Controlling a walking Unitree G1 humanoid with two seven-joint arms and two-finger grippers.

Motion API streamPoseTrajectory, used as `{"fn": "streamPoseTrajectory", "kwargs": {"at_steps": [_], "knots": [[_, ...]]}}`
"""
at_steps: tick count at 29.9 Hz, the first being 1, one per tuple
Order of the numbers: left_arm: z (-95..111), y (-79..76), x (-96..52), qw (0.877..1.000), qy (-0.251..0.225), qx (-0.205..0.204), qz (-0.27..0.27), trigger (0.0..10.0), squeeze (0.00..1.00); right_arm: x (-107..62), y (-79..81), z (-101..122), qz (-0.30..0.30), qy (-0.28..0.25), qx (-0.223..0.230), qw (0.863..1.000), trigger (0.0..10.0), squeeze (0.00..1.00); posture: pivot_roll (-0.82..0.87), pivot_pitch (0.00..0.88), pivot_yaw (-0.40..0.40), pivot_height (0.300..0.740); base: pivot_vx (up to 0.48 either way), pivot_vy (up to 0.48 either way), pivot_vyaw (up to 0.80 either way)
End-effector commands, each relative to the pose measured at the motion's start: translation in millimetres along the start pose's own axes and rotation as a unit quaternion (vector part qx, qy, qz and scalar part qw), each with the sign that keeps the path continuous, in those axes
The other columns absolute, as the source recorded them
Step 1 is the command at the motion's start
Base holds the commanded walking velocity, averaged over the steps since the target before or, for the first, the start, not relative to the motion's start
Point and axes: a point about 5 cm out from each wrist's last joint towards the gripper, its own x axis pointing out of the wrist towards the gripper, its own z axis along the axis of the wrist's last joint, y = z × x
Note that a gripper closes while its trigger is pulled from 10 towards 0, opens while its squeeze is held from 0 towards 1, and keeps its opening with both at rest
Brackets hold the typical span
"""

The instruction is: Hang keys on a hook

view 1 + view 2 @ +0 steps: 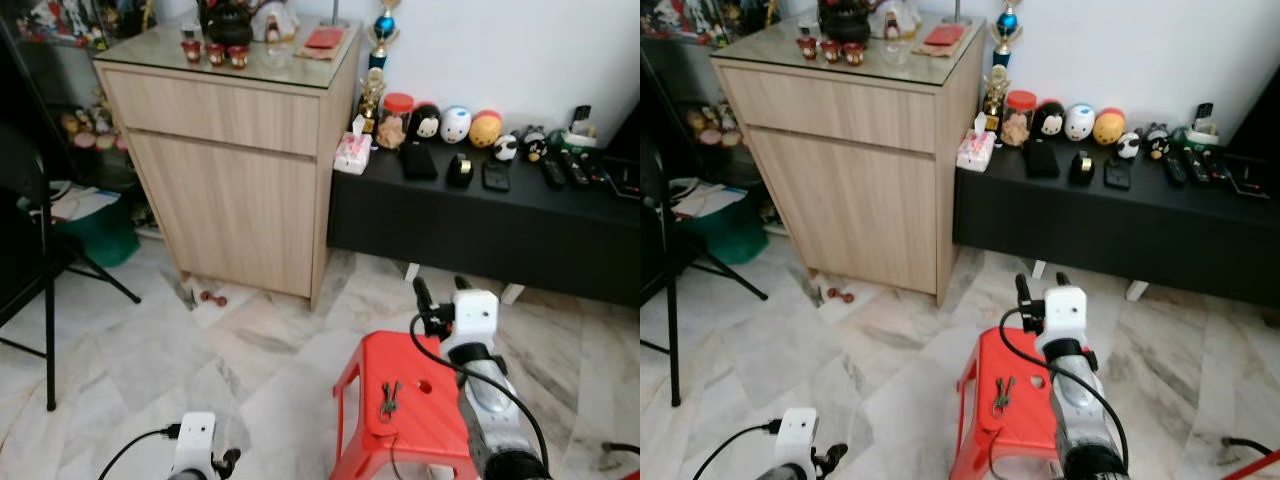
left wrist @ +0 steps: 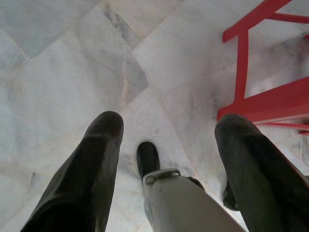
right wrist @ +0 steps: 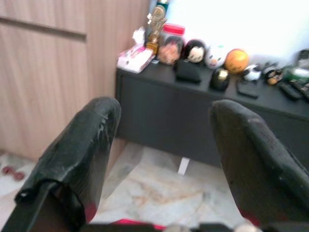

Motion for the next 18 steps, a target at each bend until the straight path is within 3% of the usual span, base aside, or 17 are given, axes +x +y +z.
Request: {"fn": "streamPoseTrajectory", "kwargs": {"at_steps": [1,7,18], "knots": [[-10,1.1,-2.6,1.0,0.012,-0.008,0.004,10.0,0.0,-2.8,-2.1,4,0.002,-0.011,-0.002,1.0,10.0,0.0,0.03,0.0,-0.105,0.74,0.0,0.0,0.0],[-21,0.0,-6.0,1.0,0.019,-0.015,0.005,10.0,0.0,-7.3,-2.7,1,0.006,0.004,-0.015,1.0,10.0,0.0,0.05,0.0,-0.115,0.74,0.0,0.0,0.0],[-45,-2.4,-14.4,0.999,0.038,-0.018,0.005,10.0,0.0,4.0,-0.2,8,0.005,0.023,-0.006,1.0,10.0,0.0,0.05,0.016,-0.114,0.731,0.0,0.0,0.0]]}}
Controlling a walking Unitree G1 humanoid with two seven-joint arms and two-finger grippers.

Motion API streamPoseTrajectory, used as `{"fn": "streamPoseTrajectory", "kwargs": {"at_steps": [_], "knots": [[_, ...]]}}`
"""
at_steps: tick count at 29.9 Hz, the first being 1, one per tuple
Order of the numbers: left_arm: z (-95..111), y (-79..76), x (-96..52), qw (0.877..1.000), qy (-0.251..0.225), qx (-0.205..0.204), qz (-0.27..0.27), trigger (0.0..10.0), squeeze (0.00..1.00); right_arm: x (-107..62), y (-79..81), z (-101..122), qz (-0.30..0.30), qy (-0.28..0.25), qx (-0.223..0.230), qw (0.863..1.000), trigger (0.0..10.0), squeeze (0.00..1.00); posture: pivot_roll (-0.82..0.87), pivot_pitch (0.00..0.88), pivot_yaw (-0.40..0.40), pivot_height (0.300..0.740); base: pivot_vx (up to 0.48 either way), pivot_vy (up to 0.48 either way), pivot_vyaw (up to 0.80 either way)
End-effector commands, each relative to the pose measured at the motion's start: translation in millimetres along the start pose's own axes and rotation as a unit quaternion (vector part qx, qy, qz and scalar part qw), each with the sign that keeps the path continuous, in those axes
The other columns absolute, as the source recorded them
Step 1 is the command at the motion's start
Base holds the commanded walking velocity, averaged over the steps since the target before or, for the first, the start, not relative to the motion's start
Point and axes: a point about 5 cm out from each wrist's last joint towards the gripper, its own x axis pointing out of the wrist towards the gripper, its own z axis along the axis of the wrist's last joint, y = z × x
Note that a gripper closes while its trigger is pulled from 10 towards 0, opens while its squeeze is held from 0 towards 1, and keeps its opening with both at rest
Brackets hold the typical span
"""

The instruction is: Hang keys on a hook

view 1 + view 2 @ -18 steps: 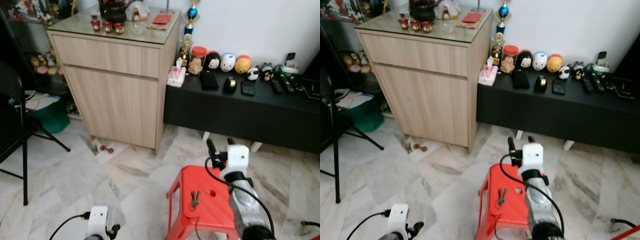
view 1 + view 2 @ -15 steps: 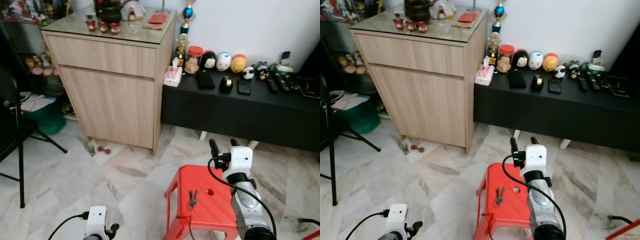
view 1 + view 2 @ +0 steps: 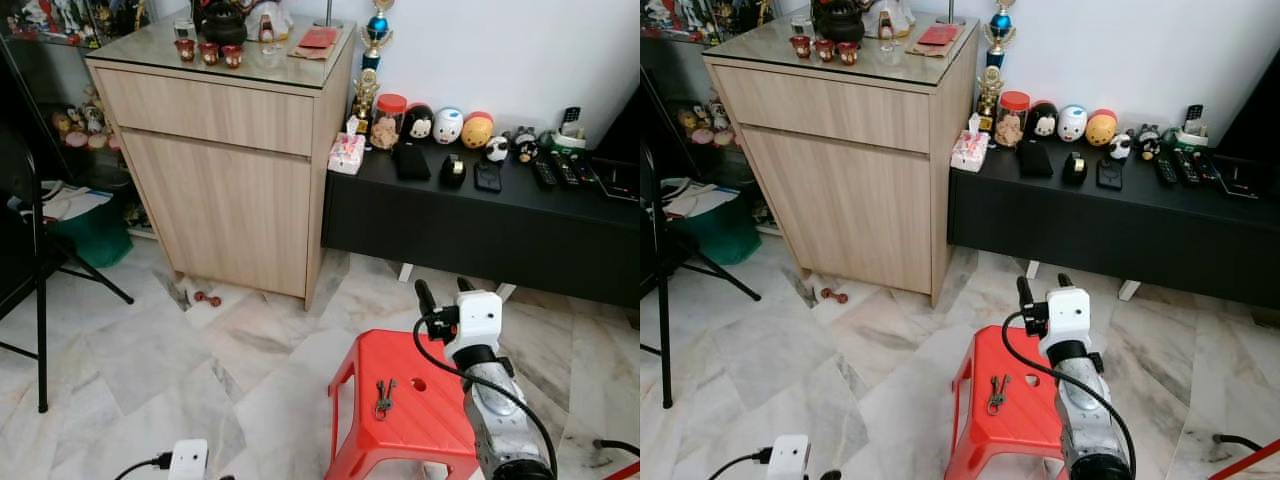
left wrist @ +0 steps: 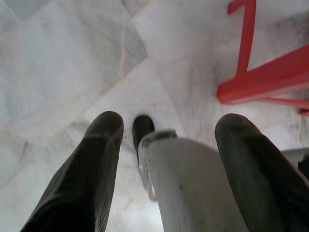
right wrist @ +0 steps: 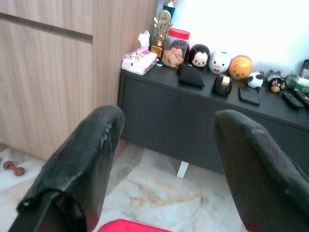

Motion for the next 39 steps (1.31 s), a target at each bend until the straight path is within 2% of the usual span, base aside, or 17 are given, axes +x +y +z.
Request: {"fn": "streamPoseTrajectory", "kwargs": {"at_steps": [1,9,13,23,30,39], "knots": [[-2,-5.7,-0.1,1.0,-0.002,-0.001,-0.005,10.0,0.0,5.3,0.6,8,0.005,-0.011,0.002,1.0,10.0,0.0,0.05,0.02,-0.115,0.721,0.0,0.0,0.0],[-4,-9.3,-0.4,1.0,0.0,0.003,-0.012,10.0,0.0,3.8,3.8,7,0.011,-0.007,0.012,1.0,10.0,0.0,0.06,0.017,-0.114,0.683,0.0,0.0,0.0],[2,-5.4,0.9,1.0,-0.004,0.003,-0.007,10.0,0.0,8.0,9.2,10,0.018,-0.009,0.018,1.0,10.0,0.0,0.07,0.015,-0.118,0.683,0.0,0.0,0.0],[13,-6.8,4.5,1.0,-0.007,0.007,-0.01,10.0,0.0,12.1,3.0,7,-0.007,0.013,0.021,1.0,10.0,0.0,0.04,0.003,-0.1,0.683,0.0,0.0,0.0],[19,-7.3,6.3,1.0,-0.01,0.009,-0.011,10.0,0.0,16.1,1.5,8,-0.011,0.019,0.019,1.0,10.0,0.0,0.03,0.0,-0.098,0.641,0.0,0.0,0.0],[19,-7.2,6.6,1.0,-0.005,0.005,-0.009,10.0,0.0,22.0,5.6,14,-0.002,0.007,0.021,1.0,10.0,0.0,0.04,0.0,-0.105,0.631,0.0,0.0,0.0]]}}
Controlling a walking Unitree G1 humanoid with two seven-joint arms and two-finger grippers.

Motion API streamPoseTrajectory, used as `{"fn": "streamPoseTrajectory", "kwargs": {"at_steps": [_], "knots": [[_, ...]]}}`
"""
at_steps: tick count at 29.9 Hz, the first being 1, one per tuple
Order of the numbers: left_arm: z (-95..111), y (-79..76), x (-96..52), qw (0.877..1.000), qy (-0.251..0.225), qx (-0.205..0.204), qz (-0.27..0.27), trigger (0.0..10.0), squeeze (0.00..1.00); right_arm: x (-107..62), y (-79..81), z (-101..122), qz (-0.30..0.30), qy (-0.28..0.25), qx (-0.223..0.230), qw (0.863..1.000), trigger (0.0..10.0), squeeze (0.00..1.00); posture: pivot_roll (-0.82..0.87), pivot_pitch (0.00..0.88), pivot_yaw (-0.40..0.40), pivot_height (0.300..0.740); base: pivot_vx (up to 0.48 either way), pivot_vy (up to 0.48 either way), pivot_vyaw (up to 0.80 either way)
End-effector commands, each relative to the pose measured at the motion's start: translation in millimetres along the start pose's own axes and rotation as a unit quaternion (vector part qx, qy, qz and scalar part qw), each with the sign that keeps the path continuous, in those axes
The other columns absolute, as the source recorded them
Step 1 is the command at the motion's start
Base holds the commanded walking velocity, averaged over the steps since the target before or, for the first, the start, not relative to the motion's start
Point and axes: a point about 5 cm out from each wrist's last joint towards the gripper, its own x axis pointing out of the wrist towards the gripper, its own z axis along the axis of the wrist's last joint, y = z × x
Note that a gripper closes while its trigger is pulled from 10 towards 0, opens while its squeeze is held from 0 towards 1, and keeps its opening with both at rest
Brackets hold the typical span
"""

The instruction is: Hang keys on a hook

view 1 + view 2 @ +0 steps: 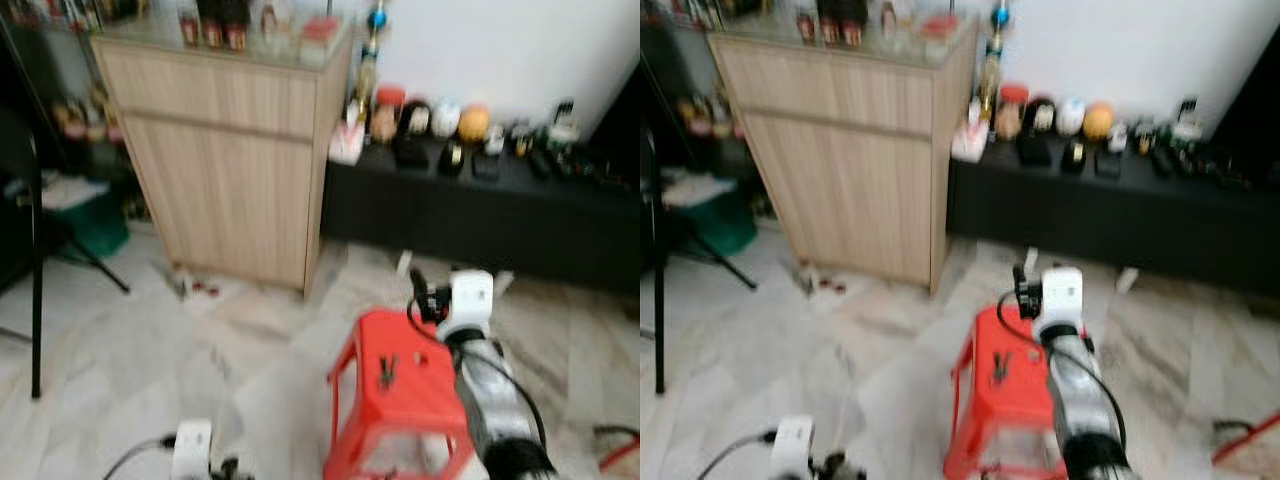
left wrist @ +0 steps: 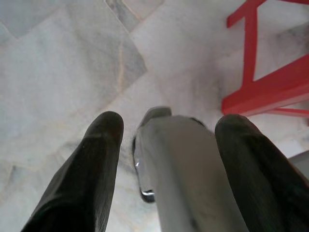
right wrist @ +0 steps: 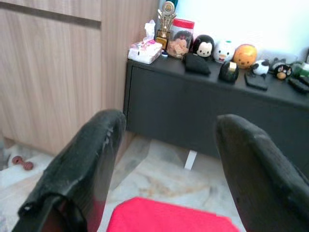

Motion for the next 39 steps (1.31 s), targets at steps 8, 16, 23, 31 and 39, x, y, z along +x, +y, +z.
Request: {"fn": "streamPoseTrajectory", "kwargs": {"at_steps": [8,16,23,31,39], "knots": [[-19,-6.7,-3.5,0.999,0.04,-0.007,-0.013,10.0,0.0,-1.6,-2.9,-11,0.002,0.039,-0.015,0.999,10.0,0.0,0.04,0.0,-0.1,0.631,0.0,0.0,0.0],[-18,-7.8,-3.0,0.999,0.042,-0.005,-0.015,10.0,0.0,-3.7,-5.9,-21,-0.008,0.07,-0.014,0.997,10.0,0.0,0.04,0.0,-0.1,0.631,0.0,0.0,0.0],[-14,-6.5,-1.9,0.999,0.038,-0.011,-0.011,10.0,0.0,0.4,-6.3,-17,-0.007,0.065,-0.01,0.998,10.0,0.0,0.04,0.0,-0.103,0.631,0.0,0.0,0.0],[-12,-5.7,-1.0,0.999,0.038,-0.011,-0.012,10.0,0.0,-0.9,-3.3,-20,0.001,0.075,-0.031,0.997,10.0,0.0,0.04,0.0,-0.097,0.631,0.314,0.0,0.0],[-11,-5.7,-0.8,0.999,0.038,-0.011,-0.012,10.0,0.0,-0.6,-4.8,-21,-0.007,0.079,-0.024,0.997,10.0,0.0,0.04,0.0,-0.099,0.631,0.352,0.0,0.0]]}}
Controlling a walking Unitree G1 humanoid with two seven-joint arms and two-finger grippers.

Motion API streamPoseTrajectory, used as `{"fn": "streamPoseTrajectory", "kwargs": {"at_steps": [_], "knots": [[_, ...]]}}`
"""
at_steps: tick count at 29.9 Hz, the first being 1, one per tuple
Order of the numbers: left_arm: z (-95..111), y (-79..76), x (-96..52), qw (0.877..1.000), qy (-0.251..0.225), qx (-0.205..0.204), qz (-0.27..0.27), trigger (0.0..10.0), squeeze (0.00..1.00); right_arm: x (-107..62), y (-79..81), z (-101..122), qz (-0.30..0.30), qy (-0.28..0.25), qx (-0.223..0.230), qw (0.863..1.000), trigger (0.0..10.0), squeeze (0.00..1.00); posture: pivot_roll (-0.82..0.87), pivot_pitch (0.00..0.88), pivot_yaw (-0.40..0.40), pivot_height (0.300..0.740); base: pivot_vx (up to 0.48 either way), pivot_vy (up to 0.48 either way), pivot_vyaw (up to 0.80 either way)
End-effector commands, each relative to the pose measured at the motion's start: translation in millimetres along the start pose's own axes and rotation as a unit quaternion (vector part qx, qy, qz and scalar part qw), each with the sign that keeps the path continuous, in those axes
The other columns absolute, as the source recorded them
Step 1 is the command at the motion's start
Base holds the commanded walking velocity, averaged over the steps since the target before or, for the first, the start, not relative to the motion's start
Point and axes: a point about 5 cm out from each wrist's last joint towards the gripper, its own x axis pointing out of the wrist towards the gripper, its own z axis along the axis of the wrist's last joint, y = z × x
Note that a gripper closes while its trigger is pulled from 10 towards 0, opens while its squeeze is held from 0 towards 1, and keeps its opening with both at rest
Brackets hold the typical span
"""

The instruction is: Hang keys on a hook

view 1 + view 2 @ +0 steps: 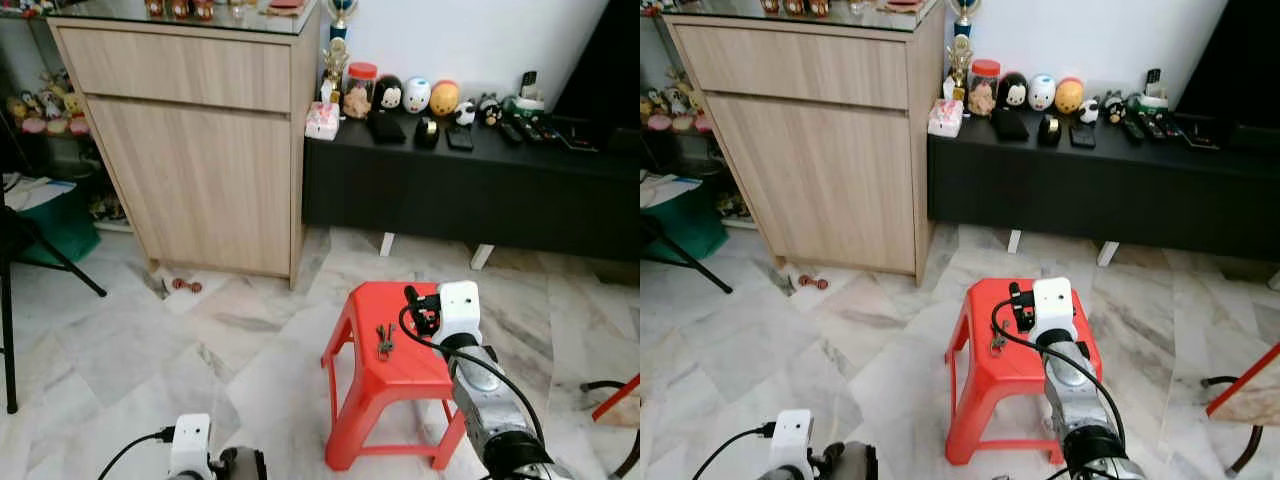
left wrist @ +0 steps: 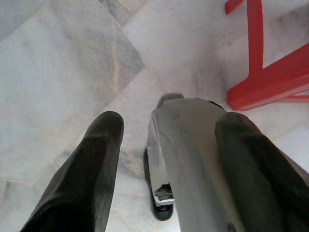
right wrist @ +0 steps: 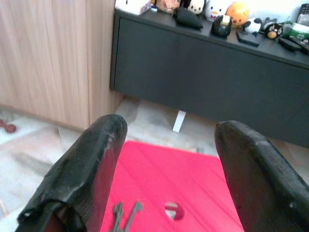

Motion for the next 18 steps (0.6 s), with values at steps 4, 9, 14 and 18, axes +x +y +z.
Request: {"fn": "streamPoseTrajectory", "kwargs": {"at_steps": [4,9,14,18], "knots": [[-9.8,-8.4,-0.7,1.0,0.025,-0.005,-0.013,10.0,0.0,-2.9,-11.1,-6.5,-0.02,0.018,-0.004,1.0,10.0,0.0,0.04,0.0,-0.099,0.631,0.368,0.0,0.0],[-10.3,-8.3,-0.9,1.0,0.026,-0.005,-0.013,10.0,0.0,-2.8,-8.8,-6.3,-0.019,0.016,-0.001,1.0,10.0,0.0,0.04,0.0,-0.099,0.631,0.365,0.0,0.0],[-11.1,-8.8,-1.0,1.0,0.027,-0.005,-0.014,10.0,0.0,-3.4,-7.5,-8.3,-0.014,0.021,0.0,1.0,10.0,0.0,0.05,0.0,-0.101,0.631,0.053,0.0,0.0],[-12.2,-9.4,-1.2,0.999,0.029,-0.005,-0.014,10.0,0.0,-3.2,-7.7,-8.9,-0.008,0.025,-0.003,1.0,10.0,0.0,0.04,0.0,-0.102,0.631,0.0,0.0,0.0]]}}
